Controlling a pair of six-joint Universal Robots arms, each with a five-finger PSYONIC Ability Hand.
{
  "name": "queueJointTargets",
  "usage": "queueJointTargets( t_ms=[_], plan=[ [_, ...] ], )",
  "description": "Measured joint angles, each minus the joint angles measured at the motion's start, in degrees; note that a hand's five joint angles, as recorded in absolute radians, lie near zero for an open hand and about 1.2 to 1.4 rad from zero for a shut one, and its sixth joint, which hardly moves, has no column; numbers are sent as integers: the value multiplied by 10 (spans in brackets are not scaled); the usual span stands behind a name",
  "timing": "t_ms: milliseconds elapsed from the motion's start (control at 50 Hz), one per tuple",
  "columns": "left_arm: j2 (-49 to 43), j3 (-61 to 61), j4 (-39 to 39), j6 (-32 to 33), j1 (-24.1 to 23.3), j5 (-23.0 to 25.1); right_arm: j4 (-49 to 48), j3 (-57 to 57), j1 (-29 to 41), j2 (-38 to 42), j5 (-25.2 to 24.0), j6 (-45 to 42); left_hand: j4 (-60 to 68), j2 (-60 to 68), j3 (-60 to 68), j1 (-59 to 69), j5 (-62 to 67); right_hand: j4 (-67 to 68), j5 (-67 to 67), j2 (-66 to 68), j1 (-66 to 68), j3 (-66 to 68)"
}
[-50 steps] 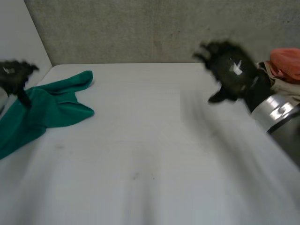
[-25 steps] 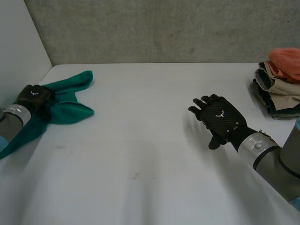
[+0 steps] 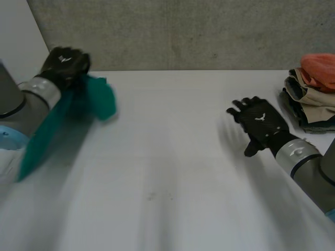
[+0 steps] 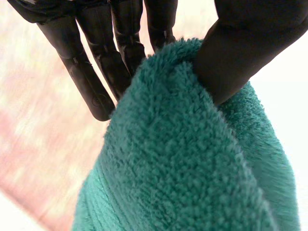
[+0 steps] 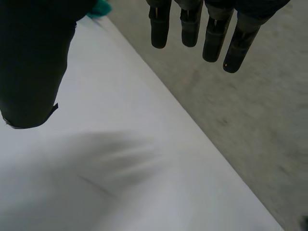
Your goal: Fold the laundry.
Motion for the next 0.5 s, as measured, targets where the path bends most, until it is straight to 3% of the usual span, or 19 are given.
queueJointTargets(
  t_ms=[120, 240, 300, 400, 500],
  plan=[
    [64, -30, 0, -83, -140, 0, 7, -21, -13, -4, 81, 33, 0, 1, 2, 0, 0, 0, 0, 0, 0, 0],
    [19, -33, 2, -115, -250, 0, 15, -29, -19, -6, 114, 45, -39, -37, -33, -24, -16, 0, 0, 0, 0, 0],
    [-25, -27, 1, -114, -297, 0, 18, -30, -21, -7, 117, 46, -336, -340, -332, -348, -306, 0, 0, 0, 0, 0],
    [-55, -23, -1, -102, -333, -2, 20, -31, -21, -7, 115, 45, -416, -413, -405, -389, -387, 0, 0, 0, 0, 0],
    [-27, -29, -5, -94, -332, -11, 26, -34, -21, -8, 111, 42, -482, -478, -471, -450, -455, 0, 0, 0, 0, 0]
  ],
)
